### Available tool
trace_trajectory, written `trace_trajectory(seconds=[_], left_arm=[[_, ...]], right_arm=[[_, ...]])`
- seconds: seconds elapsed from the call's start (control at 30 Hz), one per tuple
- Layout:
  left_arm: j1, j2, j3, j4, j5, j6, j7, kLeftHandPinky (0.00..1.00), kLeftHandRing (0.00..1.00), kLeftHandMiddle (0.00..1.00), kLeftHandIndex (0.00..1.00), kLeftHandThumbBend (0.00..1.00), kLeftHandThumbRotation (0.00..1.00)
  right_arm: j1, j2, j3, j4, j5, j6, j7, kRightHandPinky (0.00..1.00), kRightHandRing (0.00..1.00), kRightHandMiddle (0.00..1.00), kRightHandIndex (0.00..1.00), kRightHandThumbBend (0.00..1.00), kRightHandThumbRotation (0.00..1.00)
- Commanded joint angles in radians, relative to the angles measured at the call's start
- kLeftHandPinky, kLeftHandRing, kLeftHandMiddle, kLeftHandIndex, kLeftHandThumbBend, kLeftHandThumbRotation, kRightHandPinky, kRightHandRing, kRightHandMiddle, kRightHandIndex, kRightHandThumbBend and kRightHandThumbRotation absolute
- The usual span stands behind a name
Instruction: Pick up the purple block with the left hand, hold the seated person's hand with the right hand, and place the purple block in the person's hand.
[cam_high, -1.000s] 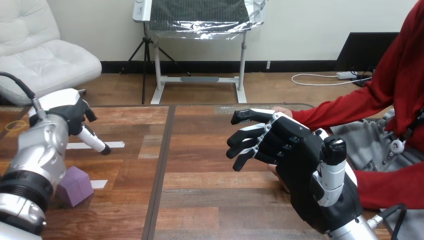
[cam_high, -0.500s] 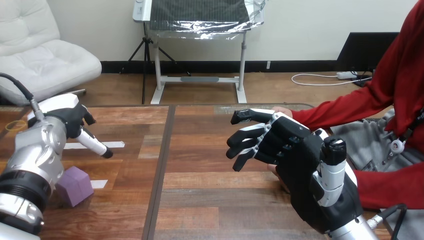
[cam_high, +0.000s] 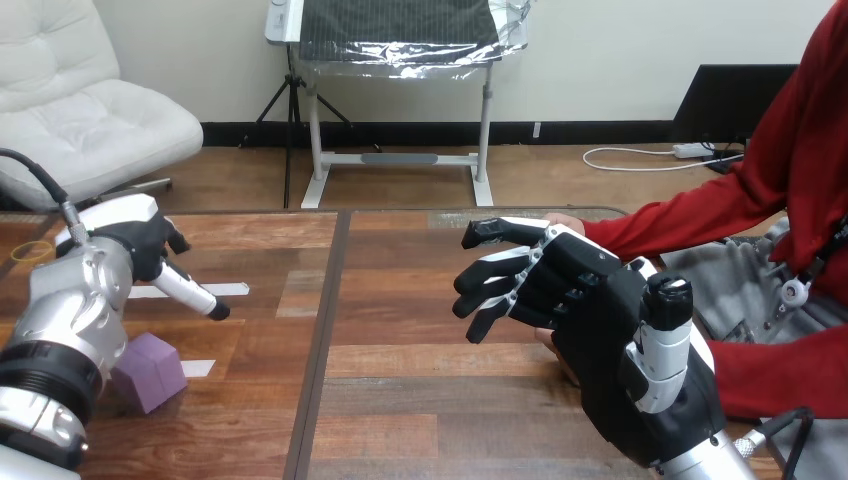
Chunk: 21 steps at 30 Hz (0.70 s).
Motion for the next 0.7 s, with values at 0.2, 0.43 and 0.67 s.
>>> trace_trajectory(seconds=[0.2, 0.43, 0.67], left_arm=[[-0.032, 0.014, -0.008, 0.017, 0.005, 0.0, -0.036, 0.7, 0.83, 0.84, 0.83, 0.84, 0.34], [-0.027, 0.01, -0.006, 0.021, 0.002, 0.004, -0.047, 0.66, 0.79, 0.81, 0.83, 0.85, 0.34], [-0.024, 0.005, -0.01, 0.034, 0.006, 0.004, -0.042, 0.62, 0.76, 0.79, 0.83, 0.85, 0.35]], right_arm=[[-0.049, 0.009, -0.01, -0.014, 0.002, -0.022, -0.003, 0.42, 0.56, 0.59, 0.69, 0.94, 1.0], [-0.048, 0.007, -0.009, -0.018, 0.002, -0.018, -0.003, 0.42, 0.56, 0.59, 0.69, 0.94, 1.0], [-0.048, 0.008, -0.009, -0.016, 0.004, -0.022, -0.001, 0.42, 0.56, 0.6, 0.7, 0.94, 1.0]])
